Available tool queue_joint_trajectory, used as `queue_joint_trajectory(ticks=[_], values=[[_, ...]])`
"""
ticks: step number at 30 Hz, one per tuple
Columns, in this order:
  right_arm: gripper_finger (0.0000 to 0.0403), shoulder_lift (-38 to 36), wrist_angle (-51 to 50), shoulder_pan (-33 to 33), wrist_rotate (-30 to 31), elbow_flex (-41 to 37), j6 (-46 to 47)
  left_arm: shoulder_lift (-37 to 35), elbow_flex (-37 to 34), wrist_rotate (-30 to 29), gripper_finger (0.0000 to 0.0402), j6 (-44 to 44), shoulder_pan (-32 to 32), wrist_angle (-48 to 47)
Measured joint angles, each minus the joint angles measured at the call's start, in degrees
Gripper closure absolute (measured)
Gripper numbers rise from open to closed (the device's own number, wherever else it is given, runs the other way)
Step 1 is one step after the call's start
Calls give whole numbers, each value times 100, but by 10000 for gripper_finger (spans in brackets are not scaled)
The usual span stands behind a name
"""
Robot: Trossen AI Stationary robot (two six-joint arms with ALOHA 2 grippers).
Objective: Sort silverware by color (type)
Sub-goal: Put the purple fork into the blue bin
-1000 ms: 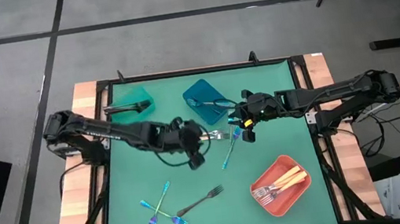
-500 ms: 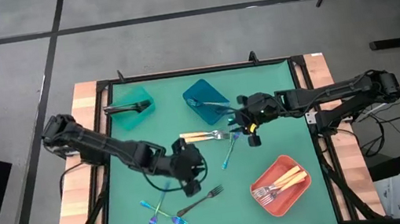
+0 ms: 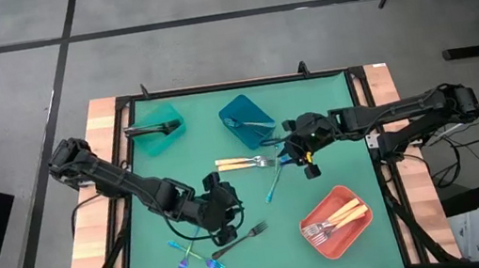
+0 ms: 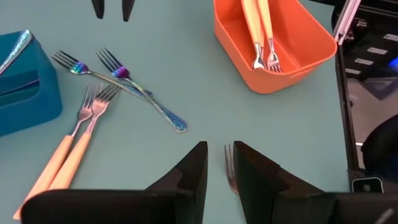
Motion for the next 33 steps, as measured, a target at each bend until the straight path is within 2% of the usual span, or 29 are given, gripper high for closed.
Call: queue_joint_trajectory(ticks=[4,12,33], values=[[299,98,-72,0,-2,4,-1,0,0,-12,331,10,2,0],[299,811,-87,0,-2,4,-13,0,0,-138,331,15,7,-2],[299,2013,3,0,-3,4,-1239,0,0,-133,331,18,7,-4]])
